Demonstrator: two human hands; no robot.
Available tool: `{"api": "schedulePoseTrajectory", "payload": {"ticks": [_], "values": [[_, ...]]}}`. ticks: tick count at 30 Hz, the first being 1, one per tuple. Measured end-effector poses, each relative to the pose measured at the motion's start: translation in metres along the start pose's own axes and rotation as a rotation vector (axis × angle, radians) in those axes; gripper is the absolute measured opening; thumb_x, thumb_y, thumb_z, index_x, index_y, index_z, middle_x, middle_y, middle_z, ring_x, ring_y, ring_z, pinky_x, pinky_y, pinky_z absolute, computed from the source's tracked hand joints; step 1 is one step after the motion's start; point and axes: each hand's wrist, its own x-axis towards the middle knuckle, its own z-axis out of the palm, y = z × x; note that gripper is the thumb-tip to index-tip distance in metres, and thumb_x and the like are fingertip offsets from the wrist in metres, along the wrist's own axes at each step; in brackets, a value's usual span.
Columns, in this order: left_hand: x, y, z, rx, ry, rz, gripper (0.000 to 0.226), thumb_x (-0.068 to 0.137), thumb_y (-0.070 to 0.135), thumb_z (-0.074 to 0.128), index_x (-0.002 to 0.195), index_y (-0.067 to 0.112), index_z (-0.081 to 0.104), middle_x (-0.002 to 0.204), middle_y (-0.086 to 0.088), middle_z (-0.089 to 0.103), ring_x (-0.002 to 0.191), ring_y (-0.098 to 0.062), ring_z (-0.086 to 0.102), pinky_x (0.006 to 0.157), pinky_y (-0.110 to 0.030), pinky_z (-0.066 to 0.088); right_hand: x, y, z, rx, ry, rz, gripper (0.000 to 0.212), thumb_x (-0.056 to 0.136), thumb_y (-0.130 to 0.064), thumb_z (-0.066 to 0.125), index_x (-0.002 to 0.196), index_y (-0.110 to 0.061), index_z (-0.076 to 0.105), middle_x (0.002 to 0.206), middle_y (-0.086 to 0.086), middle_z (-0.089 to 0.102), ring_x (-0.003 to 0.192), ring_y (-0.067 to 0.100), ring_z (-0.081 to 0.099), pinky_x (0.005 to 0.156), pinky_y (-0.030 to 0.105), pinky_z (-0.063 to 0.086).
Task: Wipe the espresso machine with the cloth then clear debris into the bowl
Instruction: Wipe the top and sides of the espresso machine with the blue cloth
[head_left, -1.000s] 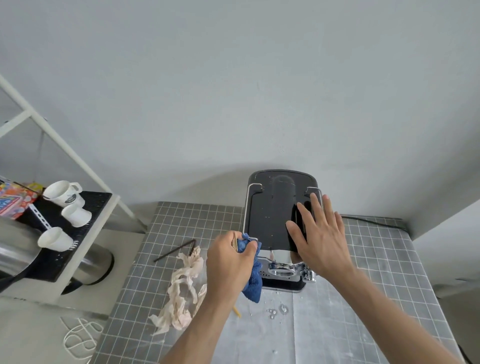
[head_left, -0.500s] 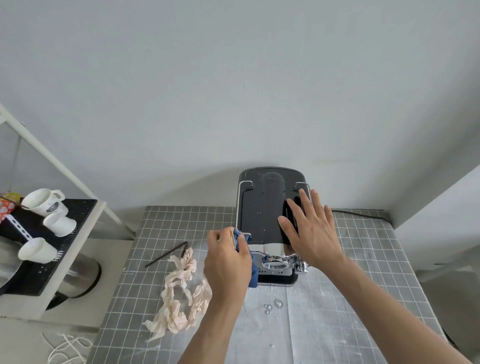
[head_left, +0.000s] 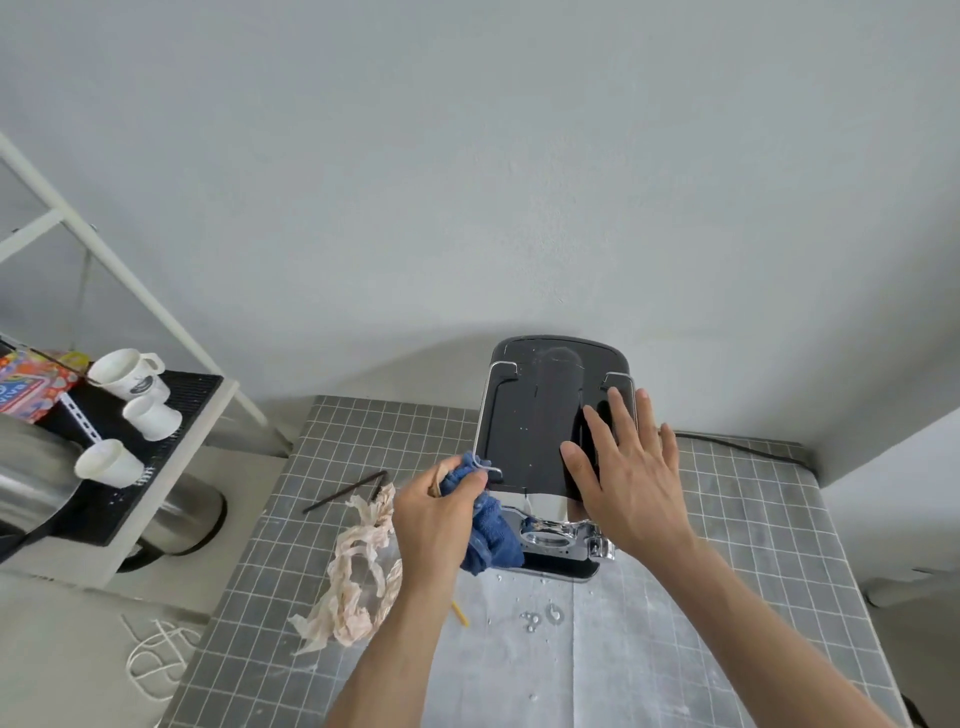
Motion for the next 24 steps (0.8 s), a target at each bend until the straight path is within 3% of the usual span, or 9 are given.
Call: {"api": "schedulePoseTrajectory", "payload": {"ticks": [3, 12, 16, 21, 24], "values": [[0.007, 0.006, -0.002, -0.012, -0.013, -0.050, 0.012, 0.078, 0.021, 0.087, 0.085, 0.030, 0.082, 0.078, 0.005, 0.078, 0.083, -0.018, 0.076, 0.082, -0.041, 0.061, 0.000, 0.001, -0.001, 0.009, 0.004, -0.008, 0.076, 0.104, -0.069, 0.008, 0.162, -0.025, 0.031, 0.176, 0.005, 0.006, 0.161, 0.027, -0.019, 0.129, 0.061, 0.006], [-0.013, -0.007, -0.002, 0.041, -0.070, -0.046, 0.022, 0.070, 0.020, 0.093, 0.087, 0.028, 0.082, 0.084, 0.006, 0.079, 0.077, -0.010, 0.075, 0.070, -0.026, 0.060, 0.000, 0.003, 0.005, -0.008, 0.035, -0.003, 0.073, 0.105, -0.069, 0.012, 0.160, -0.026, 0.035, 0.175, 0.005, 0.011, 0.162, 0.026, -0.013, 0.128, 0.062, 0.012], [-0.002, -0.002, 0.000, 0.002, -0.061, -0.099, 0.021, 0.068, 0.018, 0.093, 0.082, 0.029, 0.082, 0.087, 0.003, 0.078, 0.079, -0.014, 0.076, 0.070, -0.031, 0.061, 0.002, 0.002, 0.005, -0.011, 0.010, 0.013, 0.073, 0.105, -0.070, 0.010, 0.162, -0.028, 0.030, 0.176, 0.003, 0.004, 0.160, 0.023, -0.020, 0.129, 0.060, 0.007], [0.006, 0.001, -0.001, -0.002, -0.116, -0.117, 0.021, 0.072, 0.018, 0.089, 0.087, 0.031, 0.083, 0.089, 0.002, 0.080, 0.086, -0.019, 0.077, 0.082, -0.040, 0.063, 0.001, 0.000, 0.000, 0.000, 0.003, 0.017, 0.074, 0.104, -0.070, 0.009, 0.162, -0.028, 0.029, 0.176, 0.002, 0.003, 0.160, 0.022, -0.021, 0.129, 0.060, 0.005], [0.009, 0.006, -0.006, 0.003, -0.157, -0.066, 0.020, 0.082, 0.015, 0.082, 0.089, 0.033, 0.084, 0.086, 0.005, 0.080, 0.085, -0.013, 0.075, 0.076, -0.028, 0.060, 0.000, 0.000, -0.001, 0.000, -0.006, 0.016, 0.074, 0.104, -0.070, 0.009, 0.162, -0.028, 0.028, 0.176, 0.002, 0.003, 0.160, 0.022, -0.022, 0.129, 0.060, 0.006]]}}
